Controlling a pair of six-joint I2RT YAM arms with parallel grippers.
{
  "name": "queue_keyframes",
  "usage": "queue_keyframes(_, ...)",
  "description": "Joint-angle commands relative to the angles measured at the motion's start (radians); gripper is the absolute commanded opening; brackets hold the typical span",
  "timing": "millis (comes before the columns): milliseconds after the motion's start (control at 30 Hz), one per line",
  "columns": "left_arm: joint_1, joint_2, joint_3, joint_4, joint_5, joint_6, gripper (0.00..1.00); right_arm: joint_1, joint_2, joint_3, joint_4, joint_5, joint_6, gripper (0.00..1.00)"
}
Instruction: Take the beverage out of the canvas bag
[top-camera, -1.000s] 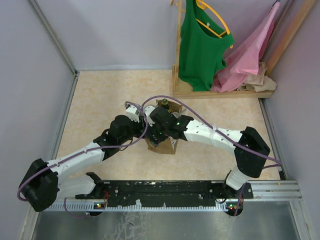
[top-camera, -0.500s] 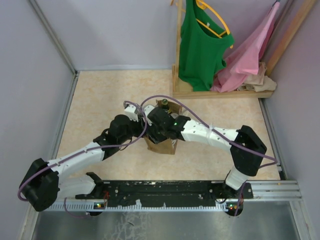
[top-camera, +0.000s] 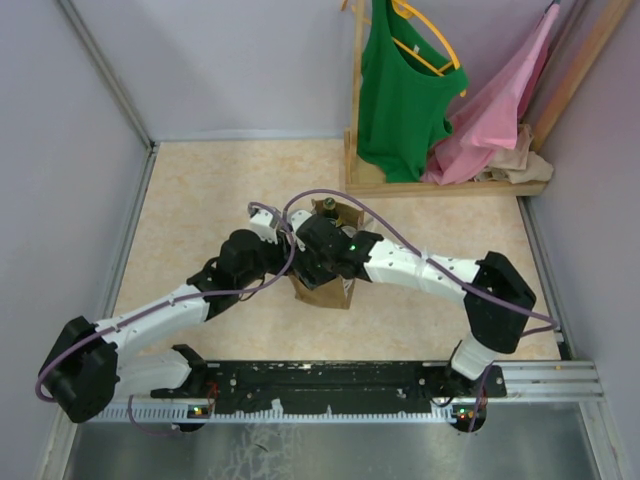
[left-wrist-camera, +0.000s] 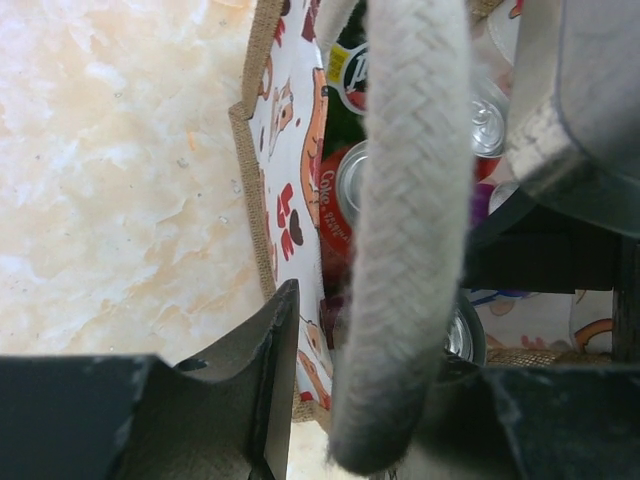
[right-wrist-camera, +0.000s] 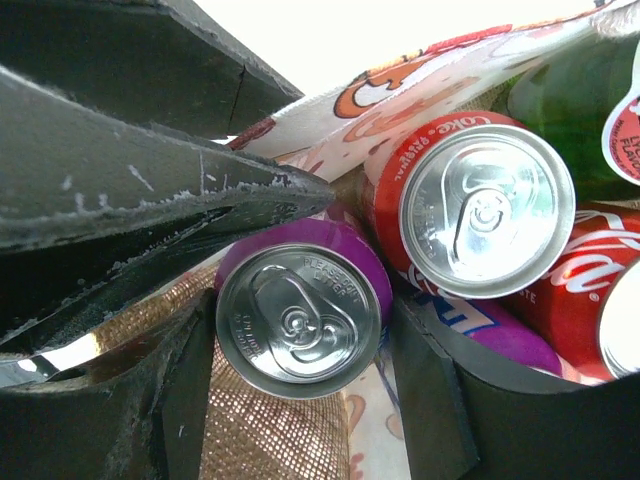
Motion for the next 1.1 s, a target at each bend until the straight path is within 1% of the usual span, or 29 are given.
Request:
queue_keyframes(0,-0.048,-0.013,0.037,0.105,0.117,0.017,0.36,0.009,-0.049,0.011,-0.046,0.102,-0.011,0.00)
queue_keyframes(200,-0.048,-0.011,0.037,0.107,0.117,0.017,0.36,0.008,-0.160,0.057,-0.048,0.120,-0.016,0.00)
queue_keyframes(433,-0.048,0.001,0.037,0.109,0.128,0.008,0.36,0.008,-0.248,0.107,-0.023,0.218,-0.008,0.00)
queue_keyframes(600,-0.048,0.005,0.034,0.112,0.129,0.008,0.36,0.009,-0.266,0.166,-0.020,0.313,-0.025,0.00)
queue_keyframes(800,-0.048,0.015,0.025,0.120,0.132,0.006,0.36,0.008,-0.249,0.271,-0.023,0.423,-0.068,0.00)
queue_keyframes(967,-0.049,0.017,0.018,0.125,0.132,0.007,0.35,0.008,-0.258,0.305,0.014,0.504,-0.104,0.00)
queue_keyframes(1067,-0.049,0.014,0.015,0.124,0.133,0.011,0.35,0.008,-0.279,0.314,0.042,0.612,-0.134,0.00)
